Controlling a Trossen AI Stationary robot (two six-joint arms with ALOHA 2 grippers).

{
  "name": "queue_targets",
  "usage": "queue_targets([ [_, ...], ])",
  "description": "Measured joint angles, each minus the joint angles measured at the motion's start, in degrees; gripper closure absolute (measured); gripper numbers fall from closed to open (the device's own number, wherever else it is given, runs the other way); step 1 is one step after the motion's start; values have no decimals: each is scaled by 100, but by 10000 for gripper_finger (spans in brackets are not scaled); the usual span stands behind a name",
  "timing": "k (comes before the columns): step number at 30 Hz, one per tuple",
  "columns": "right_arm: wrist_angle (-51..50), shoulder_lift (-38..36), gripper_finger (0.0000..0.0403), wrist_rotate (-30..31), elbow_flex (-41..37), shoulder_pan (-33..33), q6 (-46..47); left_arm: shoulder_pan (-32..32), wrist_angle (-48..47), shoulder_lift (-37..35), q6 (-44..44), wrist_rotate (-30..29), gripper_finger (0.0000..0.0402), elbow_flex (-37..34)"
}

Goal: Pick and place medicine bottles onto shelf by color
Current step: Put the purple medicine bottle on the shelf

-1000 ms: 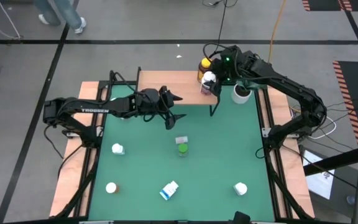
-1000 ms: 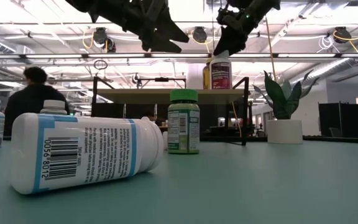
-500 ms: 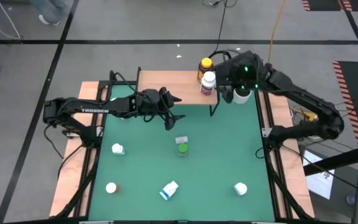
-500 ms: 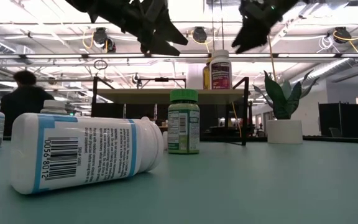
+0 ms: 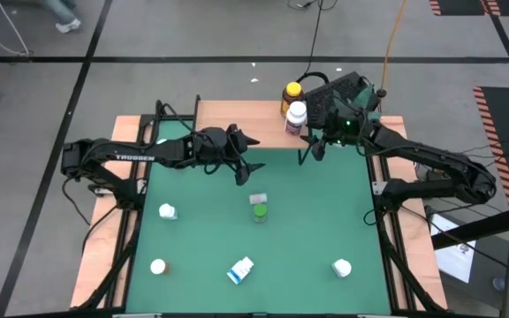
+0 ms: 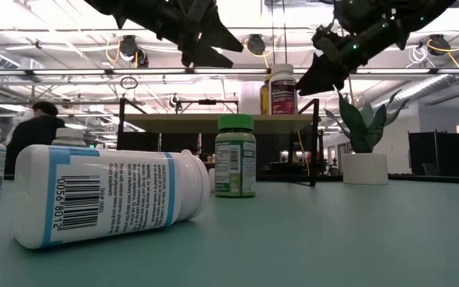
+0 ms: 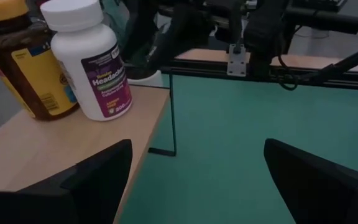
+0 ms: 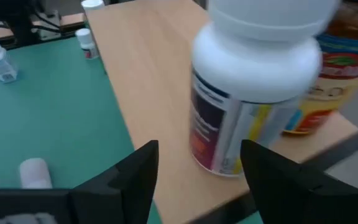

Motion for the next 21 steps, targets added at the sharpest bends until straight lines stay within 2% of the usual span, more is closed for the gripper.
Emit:
queue_targets([
  [11,556,420,195,-91,2,-45,17,2,38,0,125,0,34,0],
  [16,581,411,195,195,2,-66,9,0,29,0,125,0,34,0],
  [21,533,269,195,173,2,35,16,0,-20,0,127,2,34,0],
])
